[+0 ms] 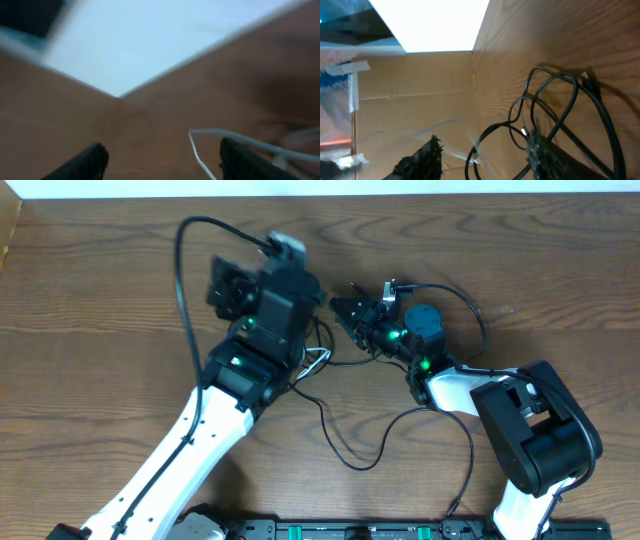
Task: Untangle cables
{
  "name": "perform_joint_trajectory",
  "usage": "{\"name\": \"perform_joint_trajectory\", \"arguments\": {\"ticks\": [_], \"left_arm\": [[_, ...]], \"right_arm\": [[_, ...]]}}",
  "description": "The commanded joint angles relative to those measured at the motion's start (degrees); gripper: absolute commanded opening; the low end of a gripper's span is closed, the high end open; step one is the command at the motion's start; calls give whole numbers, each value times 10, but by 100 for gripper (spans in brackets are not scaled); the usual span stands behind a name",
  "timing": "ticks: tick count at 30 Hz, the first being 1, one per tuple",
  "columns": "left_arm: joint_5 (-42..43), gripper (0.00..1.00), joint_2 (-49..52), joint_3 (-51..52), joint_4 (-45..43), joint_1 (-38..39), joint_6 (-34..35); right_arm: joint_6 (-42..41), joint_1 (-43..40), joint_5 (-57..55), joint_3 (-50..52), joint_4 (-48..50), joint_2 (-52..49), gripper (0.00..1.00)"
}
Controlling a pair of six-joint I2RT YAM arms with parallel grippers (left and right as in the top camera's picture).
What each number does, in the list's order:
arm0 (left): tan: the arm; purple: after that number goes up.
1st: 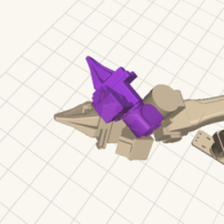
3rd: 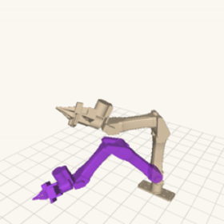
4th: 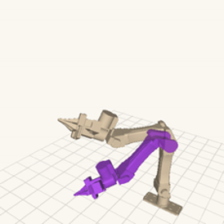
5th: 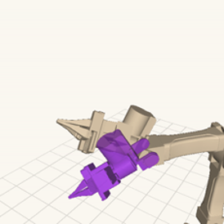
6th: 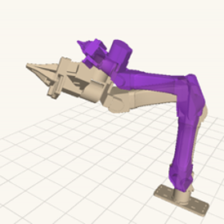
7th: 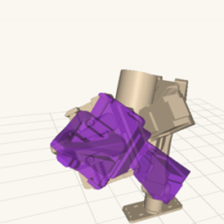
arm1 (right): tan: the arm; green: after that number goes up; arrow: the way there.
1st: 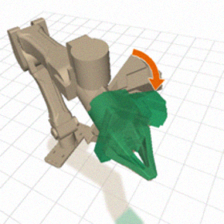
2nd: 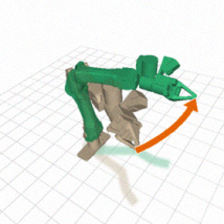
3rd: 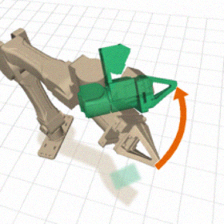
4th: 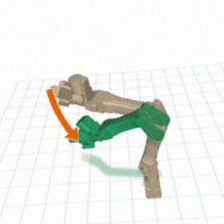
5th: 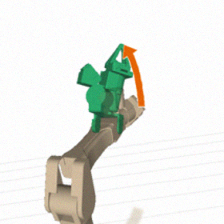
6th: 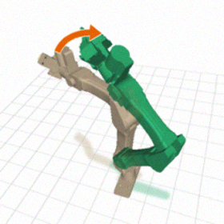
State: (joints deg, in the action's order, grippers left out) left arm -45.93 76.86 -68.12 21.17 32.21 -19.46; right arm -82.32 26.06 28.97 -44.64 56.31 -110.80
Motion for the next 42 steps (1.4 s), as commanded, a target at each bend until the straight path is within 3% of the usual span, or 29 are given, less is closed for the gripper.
{"name": "perform_joint_trajectory", "arguments": {"ticks": [1,5,7,15,20,25,30,36,42], "left_arm": [[154,65,-3,-5,57,15,59],[260,50,-2,-5,80,16,89],[264,44,-2,-5,74,16,88],[193,44,-2,-5,60,11,89],[193,44,0,-5,101,-20,134],[193,62,9,-4,151,-82,203],[214,77,14,-4,181,-144,250],[273,81,14,-4,191,-173,249],[273,84,23,-3,191,-178,249]], "right_arm": [[16,3,3,-6,0,12,58],[17,3,7,-6,0,12,62],[17,3,12,-6,0,12,62],[31,3,30,-6,-1,12,62],[51,3,35,-6,-12,12,73],[116,3,61,-6,-35,12,85],[285,3,118,-6,-35,12,88],[443,3,130,-6,-98,12,89],[493,6,130,-6,-136,12,89]]}}
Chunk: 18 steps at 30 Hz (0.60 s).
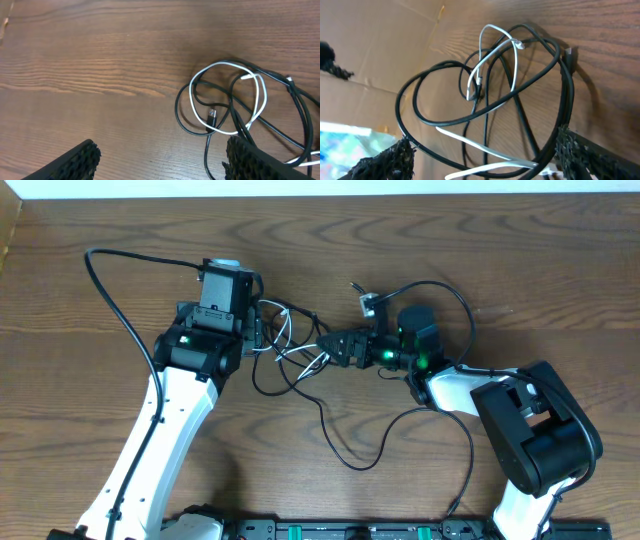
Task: Untangle cables
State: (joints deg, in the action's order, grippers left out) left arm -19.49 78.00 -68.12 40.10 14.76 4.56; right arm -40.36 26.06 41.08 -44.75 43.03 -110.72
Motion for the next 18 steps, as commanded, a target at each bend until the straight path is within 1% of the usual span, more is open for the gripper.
{"name": "perform_joint_trajectory", "arguments": {"ticks": [1,7,9,13,14,15,17,18], "left_arm": [[9,85,18,-3,2,-4,9],[10,87,57,-3,1,-4,9],[10,91,67,-3,1,-4,9],[10,93,77,-3,2,-4,9],[10,96,77,-3,2,-4,9],[10,96,77,-3,1,-4,9],[10,97,77,-3,0,-4,9],[10,97,77,-3,0,-4,9]], "right_arm": [[85,9,9,-5,-2,11,89],[143,33,-8,-5,-7,11,88],[165,45,-22,-5,-10,11,88],[191,72,-93,-5,-31,11,86],[199,77,-110,-5,-35,11,84],[207,84,-135,-5,-41,11,81],[212,96,-181,-5,-52,11,79],[214,101,-198,-5,-56,11,77]]}}
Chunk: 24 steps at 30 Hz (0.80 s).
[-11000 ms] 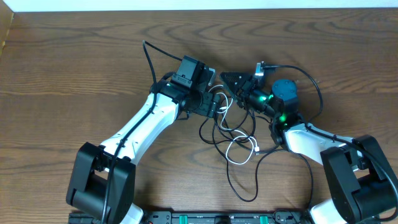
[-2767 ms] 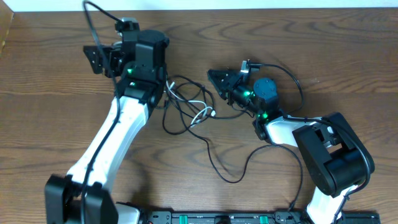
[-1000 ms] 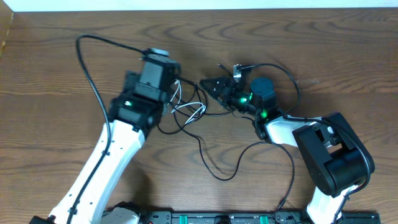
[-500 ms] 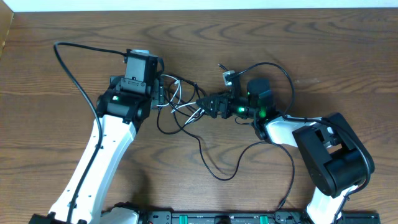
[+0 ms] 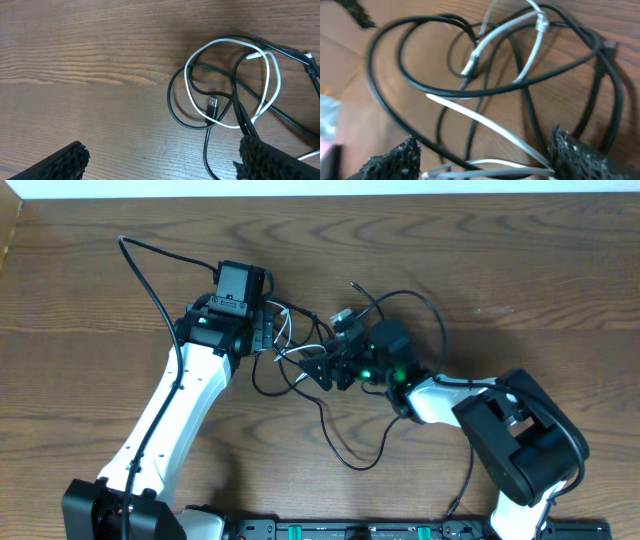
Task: Untangle cables
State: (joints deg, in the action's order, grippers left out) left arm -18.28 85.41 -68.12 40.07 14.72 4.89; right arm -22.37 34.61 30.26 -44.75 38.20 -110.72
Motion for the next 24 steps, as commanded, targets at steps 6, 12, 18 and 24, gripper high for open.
{"name": "perform_joint_trajectory", "arguments": {"ticks": [6,12,18,24], "left_arm": [[-2,98,3,-3,0,-4,6],[-2,98,3,-3,0,-4,6],[-2,98,3,-3,0,-4,6],[-2,98,3,-3,0,-3,6]], "right_arm": [[44,29,-108,-5,-7,11,40],[22,21,-105,-5,-3,18,6],[18,2,-66,-5,-15,71,4],[43,-14,-70,-5,-101,164,3]]}}
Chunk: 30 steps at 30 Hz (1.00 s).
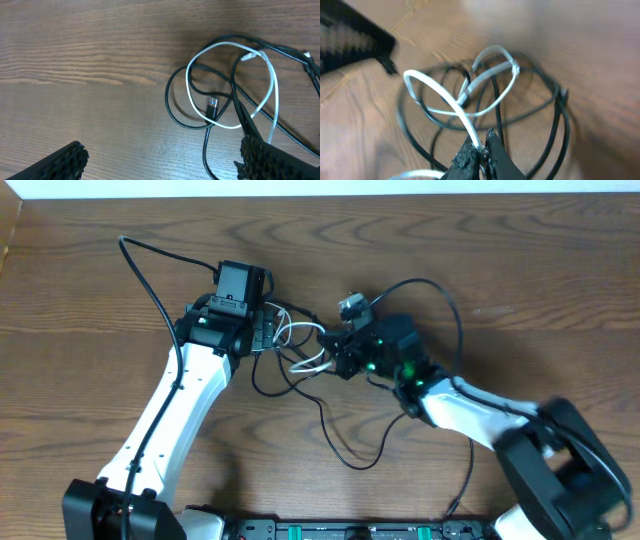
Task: Untangle cables
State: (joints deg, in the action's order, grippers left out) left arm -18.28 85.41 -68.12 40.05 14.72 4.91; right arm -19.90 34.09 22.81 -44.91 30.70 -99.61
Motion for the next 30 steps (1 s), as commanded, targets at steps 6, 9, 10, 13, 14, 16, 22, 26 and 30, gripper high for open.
{"name": "perform_joint_trajectory", "arguments": {"ticks": [6,9,10,13,14,16,22,26,30], "left_arm": [[-2,98,3,-3,0,-4,5],[-2,98,3,-3,0,-4,5],[-2,98,3,-3,0,-4,5],[-2,98,3,-3,0,-3,5],[-2,98,3,-3,0,-4,5],[-2,98,3,-3,0,-3,5],[-2,98,3,-3,-1,-3,6],[-1,98,3,-3,-5,-3,6],[-2,98,3,-3,-10,-3,6]], "right_arm": [[22,-31,-40,-3,-73,158,2],[22,-54,-41,-3,-78,216,2],[22,-64,-41,-3,-79,238,2],[22,-95,-41,-3,-86,299,3],[22,-108,-41,-3,-92,320,3],[22,-136,-41,-3,-105,357,3],[22,-218,-32,-3,-188,438,3],[22,-235,-23,-3,-258,442,5],[17,-229,-9,-3,-319,420,31]]}}
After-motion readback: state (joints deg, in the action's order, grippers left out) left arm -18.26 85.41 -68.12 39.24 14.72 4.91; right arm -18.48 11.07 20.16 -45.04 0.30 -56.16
